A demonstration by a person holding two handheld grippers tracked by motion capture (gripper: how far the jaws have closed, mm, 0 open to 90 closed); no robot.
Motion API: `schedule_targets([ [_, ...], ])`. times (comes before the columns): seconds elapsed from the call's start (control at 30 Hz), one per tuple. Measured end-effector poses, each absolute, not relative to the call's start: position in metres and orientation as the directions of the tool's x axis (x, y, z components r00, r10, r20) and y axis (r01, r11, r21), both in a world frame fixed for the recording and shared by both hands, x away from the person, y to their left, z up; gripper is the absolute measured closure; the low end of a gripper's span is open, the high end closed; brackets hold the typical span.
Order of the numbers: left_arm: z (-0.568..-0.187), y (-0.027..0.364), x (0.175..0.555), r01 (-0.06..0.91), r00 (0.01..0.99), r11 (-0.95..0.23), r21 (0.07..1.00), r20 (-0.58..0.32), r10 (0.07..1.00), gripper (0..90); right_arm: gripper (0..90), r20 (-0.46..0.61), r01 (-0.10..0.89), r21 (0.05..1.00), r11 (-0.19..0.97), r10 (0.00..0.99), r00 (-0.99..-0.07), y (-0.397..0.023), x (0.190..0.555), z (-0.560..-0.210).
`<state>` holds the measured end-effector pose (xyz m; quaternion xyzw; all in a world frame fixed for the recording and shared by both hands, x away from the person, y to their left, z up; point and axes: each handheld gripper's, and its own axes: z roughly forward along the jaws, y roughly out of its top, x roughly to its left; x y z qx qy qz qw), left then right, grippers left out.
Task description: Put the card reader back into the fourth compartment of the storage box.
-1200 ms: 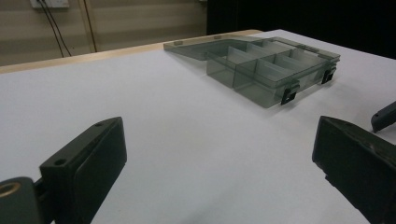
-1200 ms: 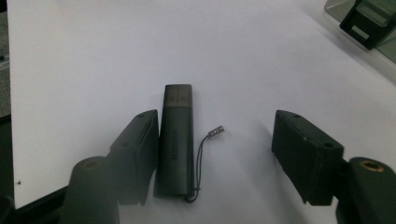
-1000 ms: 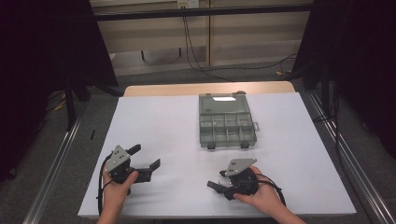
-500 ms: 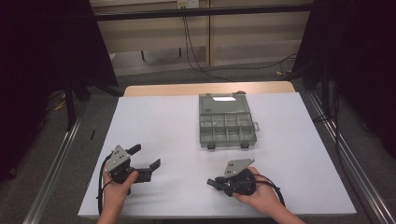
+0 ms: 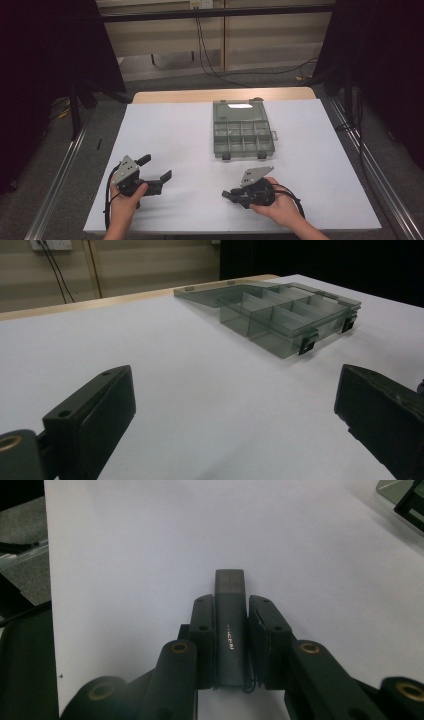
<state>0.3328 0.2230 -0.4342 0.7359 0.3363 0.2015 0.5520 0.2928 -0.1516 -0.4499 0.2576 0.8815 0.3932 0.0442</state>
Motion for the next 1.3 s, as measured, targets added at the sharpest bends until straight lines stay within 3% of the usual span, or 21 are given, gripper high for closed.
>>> schedule_targets([
  [0.5,-0.434,0.224,0.333,0.273,0.69,-0.159,0.949,-0.078,0.719,3.2,74.2,0.189,0.466,0.75,0.47,0.523,-0.831,-0.167,0.305,-0.439],
  [1.3,-0.434,0.225,0.332,0.269,0.69,-0.148,0.952,-0.083,0.719,3.2,74.2,0.205,0.482,0.747,0.458,0.531,-0.822,-0.178,0.318,-0.426],
])
